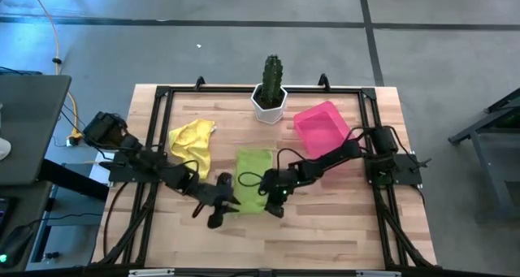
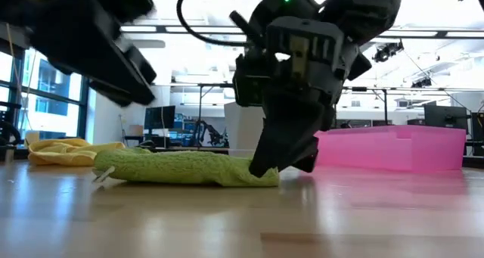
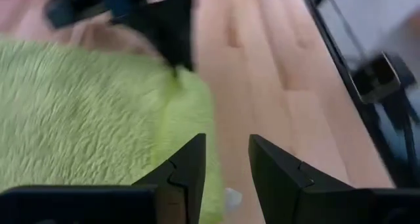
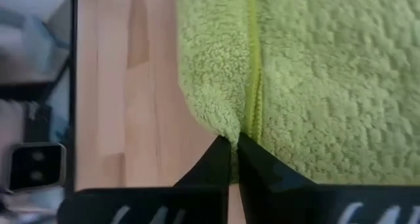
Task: Roll microfiber towels into tight, uniform cylinder then place into a basket
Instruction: Roll the green towel
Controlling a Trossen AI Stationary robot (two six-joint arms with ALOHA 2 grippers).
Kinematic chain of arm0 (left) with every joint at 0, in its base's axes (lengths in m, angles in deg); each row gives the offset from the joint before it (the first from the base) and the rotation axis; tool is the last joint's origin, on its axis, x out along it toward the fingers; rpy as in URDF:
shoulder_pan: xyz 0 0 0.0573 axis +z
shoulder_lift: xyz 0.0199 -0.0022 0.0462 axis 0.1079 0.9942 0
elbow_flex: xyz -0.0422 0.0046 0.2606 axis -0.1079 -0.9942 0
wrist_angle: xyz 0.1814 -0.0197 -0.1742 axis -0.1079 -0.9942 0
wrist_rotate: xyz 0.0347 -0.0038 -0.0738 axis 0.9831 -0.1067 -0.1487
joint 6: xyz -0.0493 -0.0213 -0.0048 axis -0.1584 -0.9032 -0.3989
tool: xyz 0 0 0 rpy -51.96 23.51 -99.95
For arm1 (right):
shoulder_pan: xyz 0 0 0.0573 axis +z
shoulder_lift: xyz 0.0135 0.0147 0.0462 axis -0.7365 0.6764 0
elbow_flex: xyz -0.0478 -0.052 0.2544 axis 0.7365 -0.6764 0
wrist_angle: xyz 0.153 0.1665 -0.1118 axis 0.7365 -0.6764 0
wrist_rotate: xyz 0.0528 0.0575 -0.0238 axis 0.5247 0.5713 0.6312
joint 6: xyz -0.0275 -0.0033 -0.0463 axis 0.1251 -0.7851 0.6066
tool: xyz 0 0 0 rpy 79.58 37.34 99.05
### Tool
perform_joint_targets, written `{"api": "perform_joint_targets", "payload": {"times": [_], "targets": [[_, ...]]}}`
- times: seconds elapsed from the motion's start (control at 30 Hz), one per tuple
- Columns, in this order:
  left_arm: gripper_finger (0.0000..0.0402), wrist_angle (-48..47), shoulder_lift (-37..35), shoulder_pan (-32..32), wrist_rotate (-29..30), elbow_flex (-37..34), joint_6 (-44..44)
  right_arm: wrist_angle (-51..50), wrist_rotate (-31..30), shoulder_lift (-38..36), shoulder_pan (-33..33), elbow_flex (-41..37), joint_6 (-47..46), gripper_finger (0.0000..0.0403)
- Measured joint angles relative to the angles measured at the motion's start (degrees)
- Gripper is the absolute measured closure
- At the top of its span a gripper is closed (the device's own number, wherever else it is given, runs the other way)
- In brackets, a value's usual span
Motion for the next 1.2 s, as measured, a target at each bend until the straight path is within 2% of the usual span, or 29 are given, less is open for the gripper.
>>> {"api": "perform_joint_targets", "payload": {"times": [0.17,0.3,0.5,0.7,0.8,1.0,1.13,1.2], "targets": [[0.0296,-1.3,0.27,-5.61,9.43,-0.01,13.23,0.52,0.85,0.02,-2.37,-0.02,-8.9,0.0402],[0.0296,-1.91,2.34,-8.8,17.62,-0.07,19.85,0.63,1.48,0.02,-3.74,-0.02,-15.07,0.0402],[0.0296,-1.59,6.04,-9.66,21.01,-0.01,20.61,2.05,2.39,0.0,-4.91,-0.02,-18.95,0.0402],[0.0296,-1.68,10.63,-7.96,29.16,-0.01,19.97,2.59,2.7,-0.09,-4.89,0.0,-18.93,0.0402],[0.0296,-1.63,12.16,-6.73,28.03,-0.01,19.14,2.66,2.7,-0.09,-4.84,0.0,-18.93,0.0402],[0.0287,-1.68,13.37,-4.19,25.23,0.06,11.91,2.68,2.7,-0.17,-4.86,0.02,-18.6,0.0402],[0.0269,-1.75,13.08,-2.44,21.93,0.12,9.2,2.68,2.7,-0.2,-4.84,0.07,-18.45,0.0402],[0.0258,-1.95,12.73,-1.33,17.77,0.16,7.92,2.68,2.7,-0.2,-4.84,0.07,-18.01,0.0402]]}}
